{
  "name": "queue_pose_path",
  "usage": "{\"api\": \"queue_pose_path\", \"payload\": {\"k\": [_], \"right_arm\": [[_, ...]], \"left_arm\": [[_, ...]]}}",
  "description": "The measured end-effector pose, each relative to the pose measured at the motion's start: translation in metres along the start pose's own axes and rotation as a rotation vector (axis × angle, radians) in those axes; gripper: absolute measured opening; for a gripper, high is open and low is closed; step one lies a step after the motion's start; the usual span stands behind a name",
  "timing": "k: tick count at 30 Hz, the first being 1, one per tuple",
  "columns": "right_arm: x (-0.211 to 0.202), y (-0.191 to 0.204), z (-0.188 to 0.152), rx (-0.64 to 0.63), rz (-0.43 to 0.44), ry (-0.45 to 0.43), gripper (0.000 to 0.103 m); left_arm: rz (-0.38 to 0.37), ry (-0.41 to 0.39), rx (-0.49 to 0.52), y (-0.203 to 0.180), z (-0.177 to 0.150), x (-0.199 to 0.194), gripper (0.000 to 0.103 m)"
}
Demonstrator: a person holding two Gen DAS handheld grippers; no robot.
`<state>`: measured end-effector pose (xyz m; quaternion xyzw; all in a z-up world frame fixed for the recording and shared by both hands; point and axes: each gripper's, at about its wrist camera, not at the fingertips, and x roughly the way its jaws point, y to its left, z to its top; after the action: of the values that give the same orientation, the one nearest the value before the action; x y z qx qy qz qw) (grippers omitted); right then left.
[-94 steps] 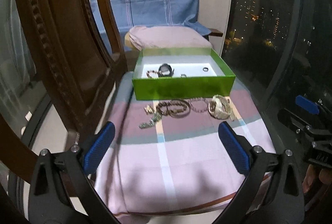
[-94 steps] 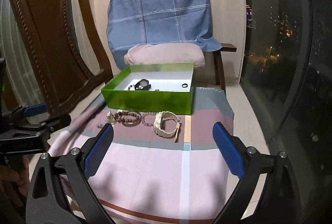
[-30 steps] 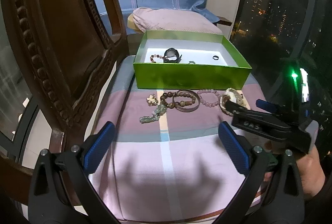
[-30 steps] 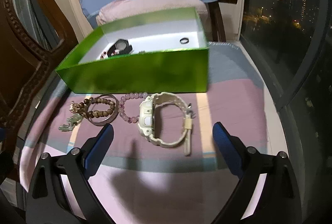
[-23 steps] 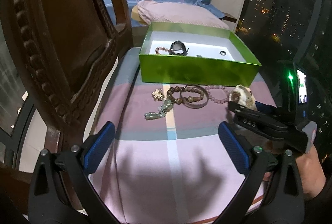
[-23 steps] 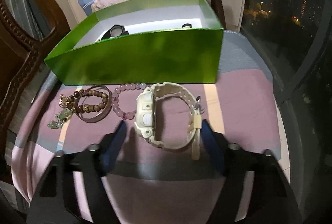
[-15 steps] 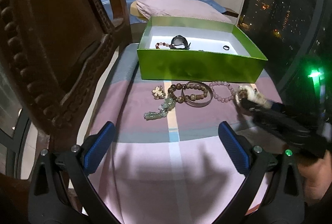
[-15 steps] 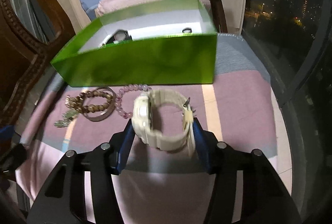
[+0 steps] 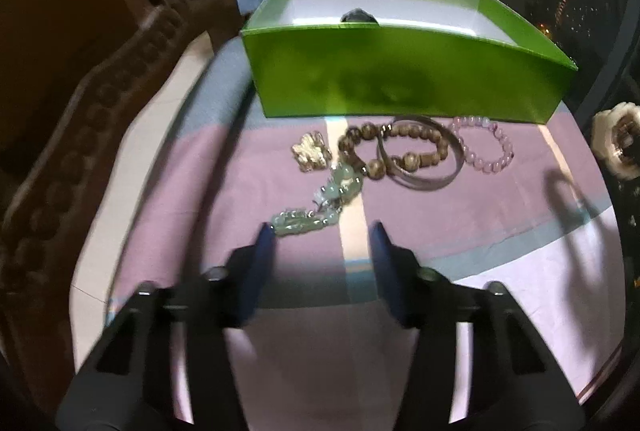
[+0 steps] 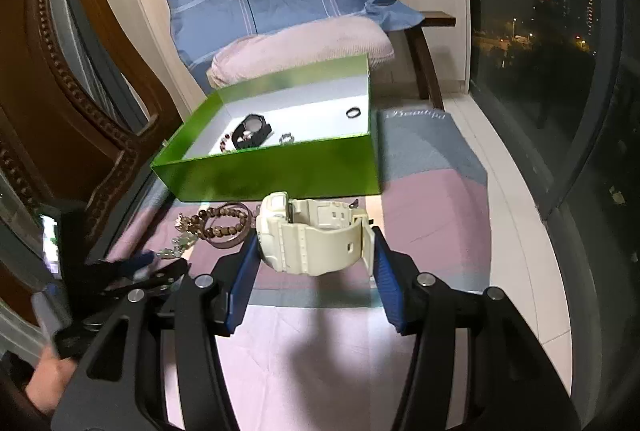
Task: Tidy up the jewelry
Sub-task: 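Close the right tool on the white watch while the left moves toward the green pendant, then grasp the green jade pendant chain with the left tool while the right lifts the white watch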
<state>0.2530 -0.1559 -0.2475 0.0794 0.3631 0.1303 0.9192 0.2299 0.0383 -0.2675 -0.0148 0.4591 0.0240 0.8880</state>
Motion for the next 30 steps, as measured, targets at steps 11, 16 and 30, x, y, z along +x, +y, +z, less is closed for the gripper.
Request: {"api": "queue_pose_path", "payload": {"k": [11,16,30], "right_arm": [[-0.026,-0.007,-0.001,-0.012,0.027,-0.025,0.054],[-0.03,-0.007,-0.002,-0.006,0.037,-0.024,0.054],[-0.026,0.0,-0.005,-0.022,0.057,-0.007,0.054]], "left_arm": [[-0.055,-0.031,0.132,-0.026,-0.002,-0.026,0.0],[-0.048,-0.039,0.059,-0.012,0.003,-0.033,0.061],[-0.056,-0.011,0.045,-0.011,0.021,0.016,0.026]]}}
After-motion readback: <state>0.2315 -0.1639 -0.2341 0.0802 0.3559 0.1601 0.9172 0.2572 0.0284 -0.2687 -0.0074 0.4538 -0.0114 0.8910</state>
